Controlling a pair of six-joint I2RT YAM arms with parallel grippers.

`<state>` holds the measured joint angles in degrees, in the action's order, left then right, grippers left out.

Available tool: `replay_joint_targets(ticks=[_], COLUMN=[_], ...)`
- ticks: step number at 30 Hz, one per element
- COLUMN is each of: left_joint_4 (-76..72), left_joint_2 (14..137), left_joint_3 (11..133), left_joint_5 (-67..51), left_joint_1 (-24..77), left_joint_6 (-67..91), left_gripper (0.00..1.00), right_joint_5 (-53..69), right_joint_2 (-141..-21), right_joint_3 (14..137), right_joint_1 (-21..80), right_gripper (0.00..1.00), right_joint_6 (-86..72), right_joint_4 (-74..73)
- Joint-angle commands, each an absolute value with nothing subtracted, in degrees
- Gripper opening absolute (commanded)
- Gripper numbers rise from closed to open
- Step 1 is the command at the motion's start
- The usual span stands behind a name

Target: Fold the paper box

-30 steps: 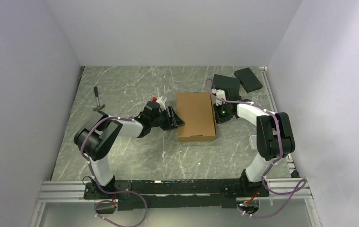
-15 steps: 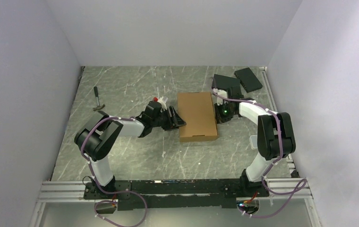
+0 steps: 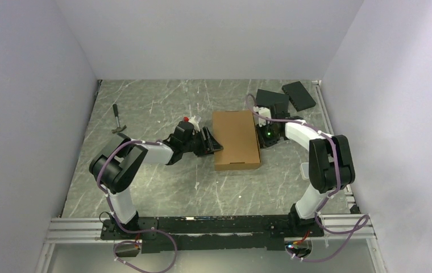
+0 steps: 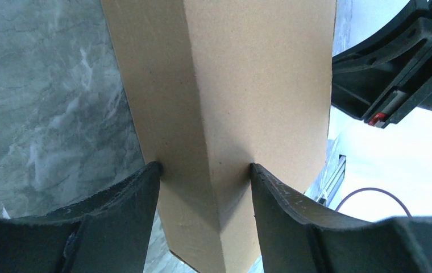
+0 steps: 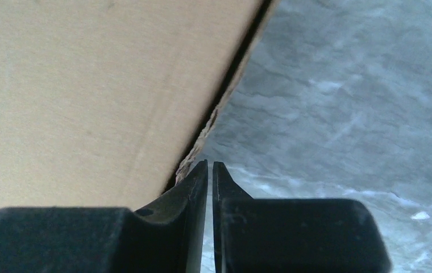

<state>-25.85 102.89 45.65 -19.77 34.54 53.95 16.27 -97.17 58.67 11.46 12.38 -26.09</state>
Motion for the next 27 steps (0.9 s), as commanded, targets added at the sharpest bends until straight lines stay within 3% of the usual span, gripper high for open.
replay_joint_targets(ticks=[1,8,13,27], left_joint_4=[-26.0,-27.3,-27.1,-17.1], left_joint_2=[101.3,99.5,96.3,81.1], left_joint_3=[45.7,44.3,42.6,37.7], left_joint_5=[-17.9,-18.4,-18.2,-14.1], left_joint_1=[35.6,35.3,35.0,30.3], left_joint_6=[53.8,53.7,52.8,45.2], left_gripper=[0.63,0.64,0.65,0.72], right_joint_5=[22.5,32.9,41.1,40.5], right_joint_2=[-94.3,-90.4,-90.5,-90.7], right_joint_3=[61.0,59.9,58.9,57.4], right_joint_1=[4.6,-1.5,-2.0,-3.2], right_gripper=[0.14,0.30,0.36,0.32], right_joint_6=[11.8,9.0,6.5,5.7], right_joint_4=[-27.1,-25.4,-23.7,-21.2])
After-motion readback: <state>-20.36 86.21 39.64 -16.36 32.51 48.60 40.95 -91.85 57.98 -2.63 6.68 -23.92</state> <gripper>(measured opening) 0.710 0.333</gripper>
